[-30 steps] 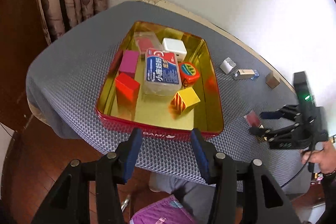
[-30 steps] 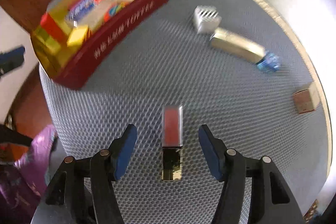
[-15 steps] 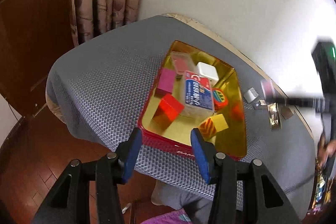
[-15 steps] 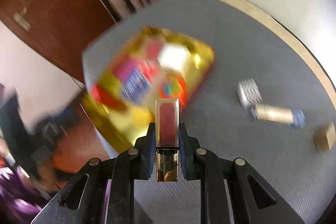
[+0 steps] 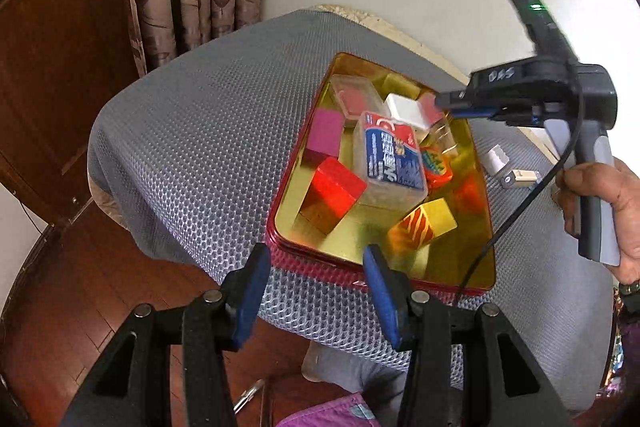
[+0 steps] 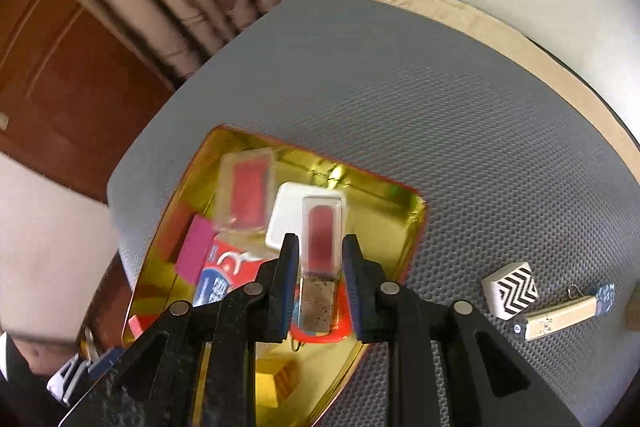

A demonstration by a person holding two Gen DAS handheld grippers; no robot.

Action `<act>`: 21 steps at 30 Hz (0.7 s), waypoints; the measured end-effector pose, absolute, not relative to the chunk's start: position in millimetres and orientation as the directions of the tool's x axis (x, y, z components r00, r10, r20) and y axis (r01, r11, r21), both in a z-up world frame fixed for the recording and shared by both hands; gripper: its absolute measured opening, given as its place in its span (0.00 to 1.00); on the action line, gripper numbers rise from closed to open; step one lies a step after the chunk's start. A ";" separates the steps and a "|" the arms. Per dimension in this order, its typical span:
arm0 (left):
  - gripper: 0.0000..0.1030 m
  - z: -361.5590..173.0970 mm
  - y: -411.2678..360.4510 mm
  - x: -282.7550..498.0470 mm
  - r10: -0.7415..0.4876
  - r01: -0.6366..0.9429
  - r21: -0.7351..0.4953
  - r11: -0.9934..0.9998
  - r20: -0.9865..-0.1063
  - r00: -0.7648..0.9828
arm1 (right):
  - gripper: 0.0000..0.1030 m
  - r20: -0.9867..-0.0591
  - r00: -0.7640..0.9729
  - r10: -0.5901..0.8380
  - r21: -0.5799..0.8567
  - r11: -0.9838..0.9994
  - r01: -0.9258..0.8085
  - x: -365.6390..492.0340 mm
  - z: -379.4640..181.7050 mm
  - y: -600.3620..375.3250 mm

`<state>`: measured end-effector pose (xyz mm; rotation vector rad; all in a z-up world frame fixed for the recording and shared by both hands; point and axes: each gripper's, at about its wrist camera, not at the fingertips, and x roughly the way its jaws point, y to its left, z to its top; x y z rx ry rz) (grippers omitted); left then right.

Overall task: Organize rigid objects
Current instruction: 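Lower the lipstick into the tin and open the right tool, then move the left tool to the black-white zigzag cube and grasp it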

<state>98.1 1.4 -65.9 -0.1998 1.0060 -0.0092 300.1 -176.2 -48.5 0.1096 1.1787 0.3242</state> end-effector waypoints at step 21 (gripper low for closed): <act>0.48 -5.9 -93.2 90.9 -0.255 0.289 -0.086 0.954 -0.743 0.619 | 0.95 -0.796 0.522 -0.305 -0.209 0.949 0.236 44.5 -109.0 -440.0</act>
